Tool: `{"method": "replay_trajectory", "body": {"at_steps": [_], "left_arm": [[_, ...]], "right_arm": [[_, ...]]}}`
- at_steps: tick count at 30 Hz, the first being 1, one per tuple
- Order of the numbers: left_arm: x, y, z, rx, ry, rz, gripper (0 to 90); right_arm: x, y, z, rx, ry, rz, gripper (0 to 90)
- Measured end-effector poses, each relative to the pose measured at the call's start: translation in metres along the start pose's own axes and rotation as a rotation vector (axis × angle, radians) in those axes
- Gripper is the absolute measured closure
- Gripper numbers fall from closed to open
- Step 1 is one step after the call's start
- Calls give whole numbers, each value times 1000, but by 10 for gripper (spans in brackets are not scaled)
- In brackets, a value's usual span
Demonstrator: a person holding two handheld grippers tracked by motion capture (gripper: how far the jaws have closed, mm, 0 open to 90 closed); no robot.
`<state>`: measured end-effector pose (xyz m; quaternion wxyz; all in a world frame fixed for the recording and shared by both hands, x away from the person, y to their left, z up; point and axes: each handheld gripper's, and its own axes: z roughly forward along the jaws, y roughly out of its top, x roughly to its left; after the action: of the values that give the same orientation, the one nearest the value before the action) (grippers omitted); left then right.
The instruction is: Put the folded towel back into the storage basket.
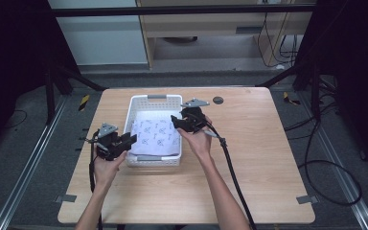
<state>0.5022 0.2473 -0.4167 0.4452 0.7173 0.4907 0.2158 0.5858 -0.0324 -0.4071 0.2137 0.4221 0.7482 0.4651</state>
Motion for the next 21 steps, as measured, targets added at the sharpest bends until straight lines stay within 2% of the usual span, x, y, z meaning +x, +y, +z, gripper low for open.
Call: {"method": "replay_trajectory", "body": {"at_steps": [4, 11, 21], "left_arm": [[-2, 0, -4, 0, -7, 14, 632], [-7, -3, -8, -2, -21, 48, 582], [-14, -7, -15, -6, -33, 82, 499]], "right_arm": [[-9, -4, -15, -20, 13, 12, 403], [-27, -18, -45, -47, 4, 37, 327], [-48, -40, -85, -48, -12, 44, 260]]}}
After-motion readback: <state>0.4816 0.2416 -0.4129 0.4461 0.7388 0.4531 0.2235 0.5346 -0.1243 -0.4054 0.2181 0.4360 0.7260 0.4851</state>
